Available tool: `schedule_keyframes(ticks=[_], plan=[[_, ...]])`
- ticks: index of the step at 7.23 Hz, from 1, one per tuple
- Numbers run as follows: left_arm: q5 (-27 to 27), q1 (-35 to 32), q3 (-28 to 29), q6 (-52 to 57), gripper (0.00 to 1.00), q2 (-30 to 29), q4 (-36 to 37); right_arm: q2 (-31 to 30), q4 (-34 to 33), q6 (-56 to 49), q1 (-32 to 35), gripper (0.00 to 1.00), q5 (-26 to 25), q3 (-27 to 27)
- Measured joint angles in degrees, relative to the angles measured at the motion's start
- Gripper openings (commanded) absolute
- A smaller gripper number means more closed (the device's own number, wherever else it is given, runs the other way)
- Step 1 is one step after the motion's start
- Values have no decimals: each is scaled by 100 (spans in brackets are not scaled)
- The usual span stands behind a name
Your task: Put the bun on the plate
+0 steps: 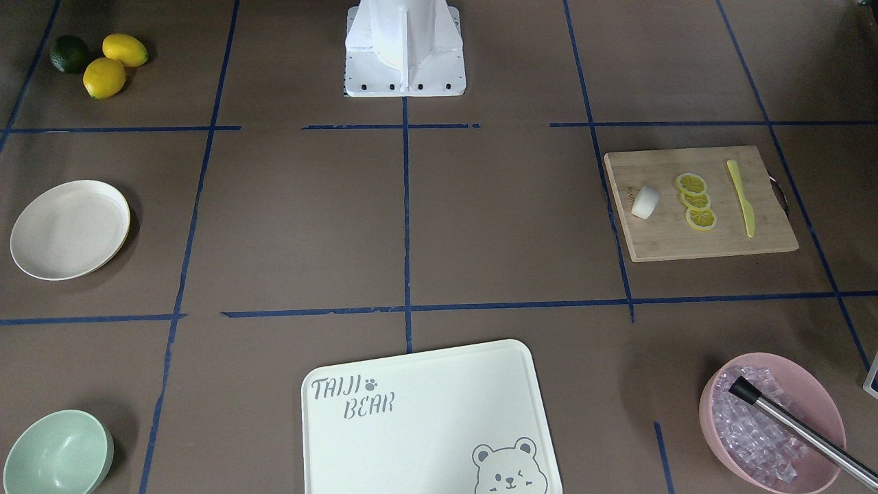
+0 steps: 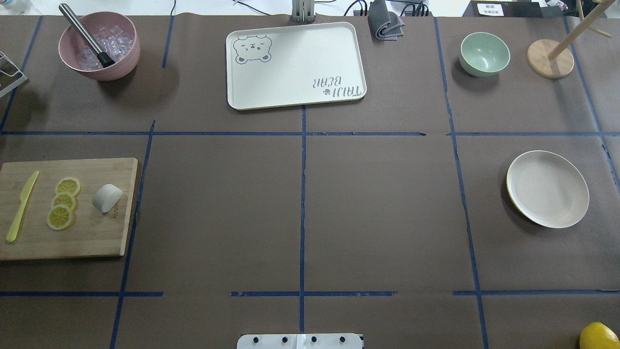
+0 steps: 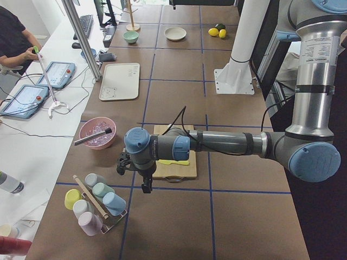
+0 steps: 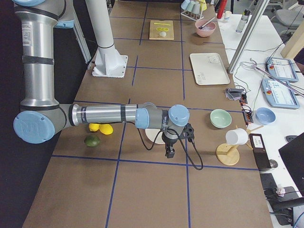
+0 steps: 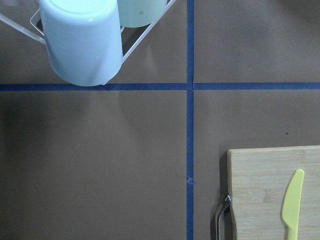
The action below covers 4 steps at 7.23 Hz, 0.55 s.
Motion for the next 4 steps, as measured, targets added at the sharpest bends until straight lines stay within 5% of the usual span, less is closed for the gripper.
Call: schedule_keyframes(ticks=[4], plan=[[-84, -10, -251, -8, 100, 161, 0, -92, -55, -45, 44, 100, -14, 2]])
